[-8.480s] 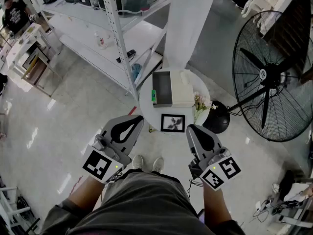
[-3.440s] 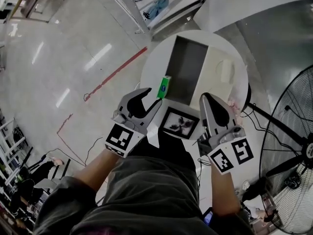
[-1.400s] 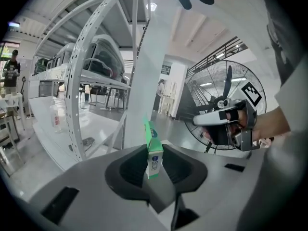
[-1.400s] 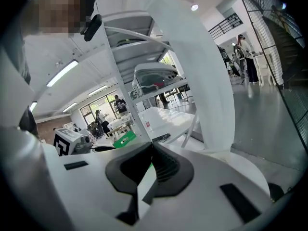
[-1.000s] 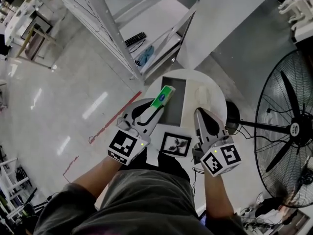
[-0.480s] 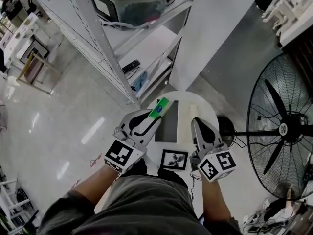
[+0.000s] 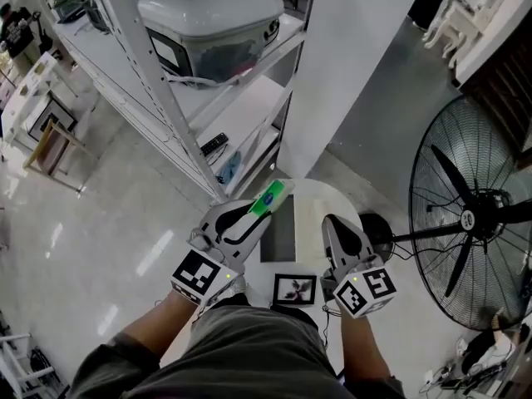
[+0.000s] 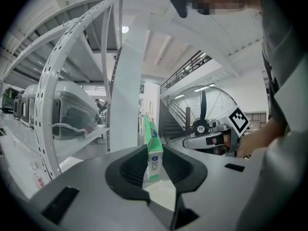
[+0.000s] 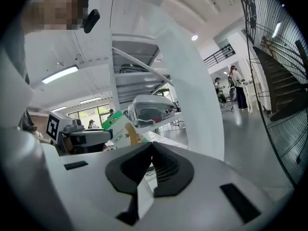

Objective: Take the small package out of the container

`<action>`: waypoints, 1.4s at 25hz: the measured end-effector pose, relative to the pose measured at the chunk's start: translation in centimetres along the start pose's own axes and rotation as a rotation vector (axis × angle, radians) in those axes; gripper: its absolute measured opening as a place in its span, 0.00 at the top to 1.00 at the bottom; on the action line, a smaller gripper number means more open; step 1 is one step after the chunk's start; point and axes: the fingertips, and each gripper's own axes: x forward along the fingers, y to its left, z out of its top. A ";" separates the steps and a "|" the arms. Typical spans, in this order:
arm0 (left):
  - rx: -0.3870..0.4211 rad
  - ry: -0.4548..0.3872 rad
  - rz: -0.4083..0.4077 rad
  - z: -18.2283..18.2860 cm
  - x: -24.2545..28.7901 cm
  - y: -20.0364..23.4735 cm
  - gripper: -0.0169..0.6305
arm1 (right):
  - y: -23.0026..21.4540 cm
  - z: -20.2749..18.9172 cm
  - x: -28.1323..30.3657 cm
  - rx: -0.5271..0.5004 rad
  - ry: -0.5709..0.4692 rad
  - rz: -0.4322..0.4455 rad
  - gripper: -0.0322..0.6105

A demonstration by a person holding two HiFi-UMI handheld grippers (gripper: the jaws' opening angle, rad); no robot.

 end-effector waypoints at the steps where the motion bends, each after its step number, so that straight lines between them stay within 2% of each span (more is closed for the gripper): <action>1: -0.009 0.001 -0.004 0.2 0.0 0.0 0.81 | 0.0 0.2 -0.1 -0.002 -0.004 -0.004 0.92; 4: -0.001 -0.007 -0.016 0.8 -0.2 0.2 0.81 | 0.1 0.9 -0.6 -0.008 -0.023 -0.012 0.92; 8: -0.054 0.011 -0.025 1.8 -0.5 0.0 0.81 | 0.4 2.1 -1.2 -0.016 -0.049 -0.020 0.92; 12: -0.036 -0.001 -0.035 2.2 -0.8 -0.2 0.81 | 0.6 2.5 -1.7 -0.024 -0.062 -0.022 0.92; 24: -0.043 -0.020 -0.031 2.7 -1.4 -0.7 0.81 | 0.6 2.5 -3.6 -0.018 -0.059 -0.027 0.92; 28: -0.075 -0.005 -0.040 2.4 -1.3 -0.9 0.81 | 0.7 2.5 -3.6 -0.019 -0.056 -0.019 0.92; 35: -0.059 -0.024 -0.034 2.6 -1.2 -0.9 0.81 | 0.5 2.3 -4.0 -0.025 -0.043 -0.016 0.92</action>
